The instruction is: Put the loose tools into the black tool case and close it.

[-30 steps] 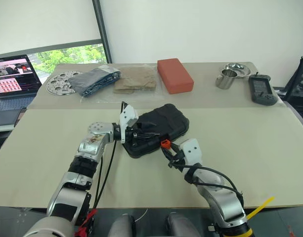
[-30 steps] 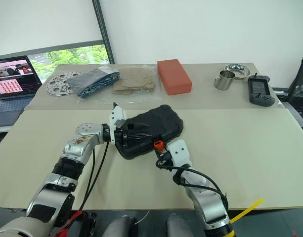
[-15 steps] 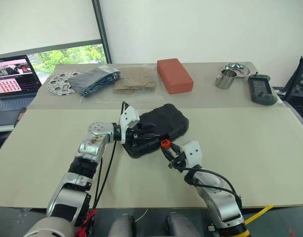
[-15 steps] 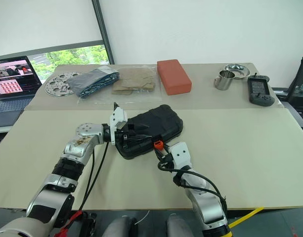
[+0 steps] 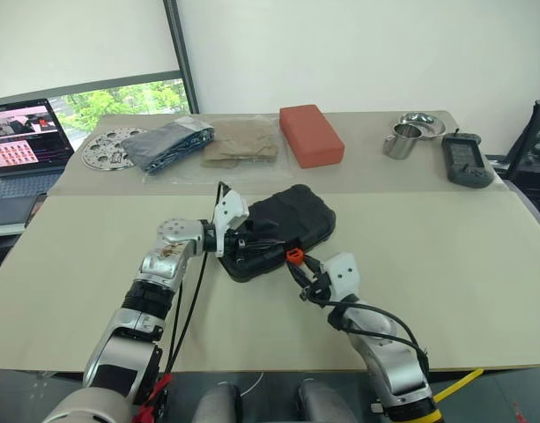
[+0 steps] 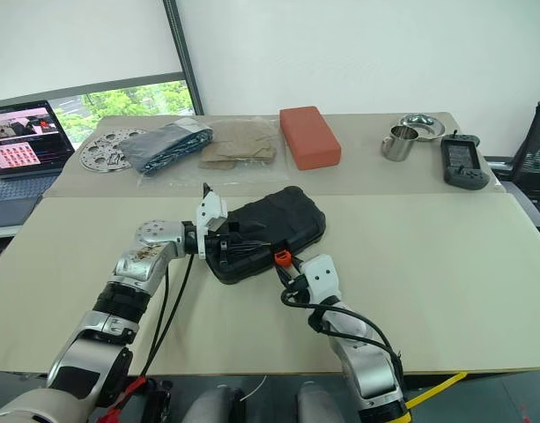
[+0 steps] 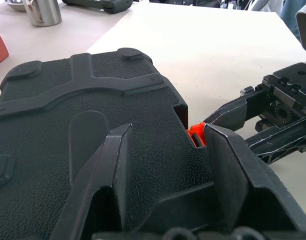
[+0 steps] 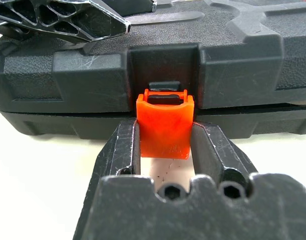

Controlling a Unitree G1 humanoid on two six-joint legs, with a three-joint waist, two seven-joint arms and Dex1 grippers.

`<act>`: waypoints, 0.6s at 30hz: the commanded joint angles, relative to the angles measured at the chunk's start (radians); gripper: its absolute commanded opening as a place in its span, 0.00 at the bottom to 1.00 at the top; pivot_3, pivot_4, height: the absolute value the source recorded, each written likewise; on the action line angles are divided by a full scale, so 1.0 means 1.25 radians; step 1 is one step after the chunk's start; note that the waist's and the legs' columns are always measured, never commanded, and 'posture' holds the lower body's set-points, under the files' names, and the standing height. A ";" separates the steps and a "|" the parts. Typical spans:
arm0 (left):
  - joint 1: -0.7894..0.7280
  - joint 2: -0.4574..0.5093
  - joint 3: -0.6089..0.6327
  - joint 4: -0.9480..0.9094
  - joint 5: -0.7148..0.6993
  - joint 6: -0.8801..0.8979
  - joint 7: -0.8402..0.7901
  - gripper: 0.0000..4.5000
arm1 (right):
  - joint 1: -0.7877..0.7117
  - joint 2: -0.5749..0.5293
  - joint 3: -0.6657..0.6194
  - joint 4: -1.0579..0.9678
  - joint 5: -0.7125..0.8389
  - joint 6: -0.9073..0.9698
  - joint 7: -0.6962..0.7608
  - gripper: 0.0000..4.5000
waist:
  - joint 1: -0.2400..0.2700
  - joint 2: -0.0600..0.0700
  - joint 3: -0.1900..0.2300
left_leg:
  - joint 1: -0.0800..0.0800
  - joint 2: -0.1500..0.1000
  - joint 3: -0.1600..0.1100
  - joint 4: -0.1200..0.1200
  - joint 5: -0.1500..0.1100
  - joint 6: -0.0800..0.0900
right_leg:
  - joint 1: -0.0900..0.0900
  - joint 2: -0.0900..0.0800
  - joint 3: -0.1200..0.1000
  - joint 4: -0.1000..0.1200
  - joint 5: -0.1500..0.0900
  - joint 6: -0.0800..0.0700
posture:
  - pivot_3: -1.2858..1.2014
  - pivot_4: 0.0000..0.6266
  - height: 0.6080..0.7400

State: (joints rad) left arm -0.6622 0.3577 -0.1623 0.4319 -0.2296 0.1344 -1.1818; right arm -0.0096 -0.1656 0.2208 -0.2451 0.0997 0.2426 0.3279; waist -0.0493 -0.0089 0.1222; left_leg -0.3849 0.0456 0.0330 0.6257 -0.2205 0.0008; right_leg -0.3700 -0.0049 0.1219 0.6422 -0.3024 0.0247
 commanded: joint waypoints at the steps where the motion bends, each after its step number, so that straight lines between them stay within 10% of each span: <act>1: 0.032 -0.004 -0.026 0.039 0.026 0.012 0.002 0.54 | -0.020 0.002 -0.009 -0.071 0.008 -0.016 0.004 0.26 | 0.000 0.000 0.000 | 0.000 0.000 0.000 0.000 0.000 0.000 | 0.000 0.000 0.000 0.000 0.000 0.000 | 0.52 0.24 1.00; 12: 0.035 -0.007 -0.022 0.047 0.027 0.007 0.008 0.54 | -0.011 -0.027 -0.004 -0.117 0.028 0.087 0.023 0.26 | 0.003 0.001 -0.002 | 0.000 0.000 0.000 0.000 0.000 0.000 | 0.000 0.000 0.000 0.000 0.000 0.000 | 0.52 0.24 1.00; 16: 0.037 -0.007 -0.021 0.045 0.026 0.009 0.009 0.54 | -0.014 -0.023 -0.003 -0.120 0.025 0.103 0.024 0.60 | 0.002 0.001 -0.003 | 0.000 0.000 0.000 0.000 0.000 0.000 | 0.000 0.000 0.000 -0.001 0.000 0.000 | 0.52 0.24 1.00; 18: 0.038 -0.007 -0.021 0.044 0.025 0.009 0.010 0.54 | -0.014 -0.025 -0.003 -0.123 0.020 0.112 0.024 0.60 | 0.002 0.001 -0.004 | 0.000 0.000 0.000 0.000 0.000 0.000 | 0.001 0.000 0.000 0.000 0.000 0.000 | 0.52 0.24 1.00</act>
State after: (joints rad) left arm -0.6550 0.3489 -0.1611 0.4380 -0.2292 0.1294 -1.1688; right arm -0.0149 -0.2007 0.2206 -0.3534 0.1068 0.3762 0.3544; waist -0.0469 -0.0083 0.1172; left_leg -0.3842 0.0455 0.0331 0.6256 -0.2205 0.0008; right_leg -0.3690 -0.0051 0.1218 0.6416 -0.3029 0.0245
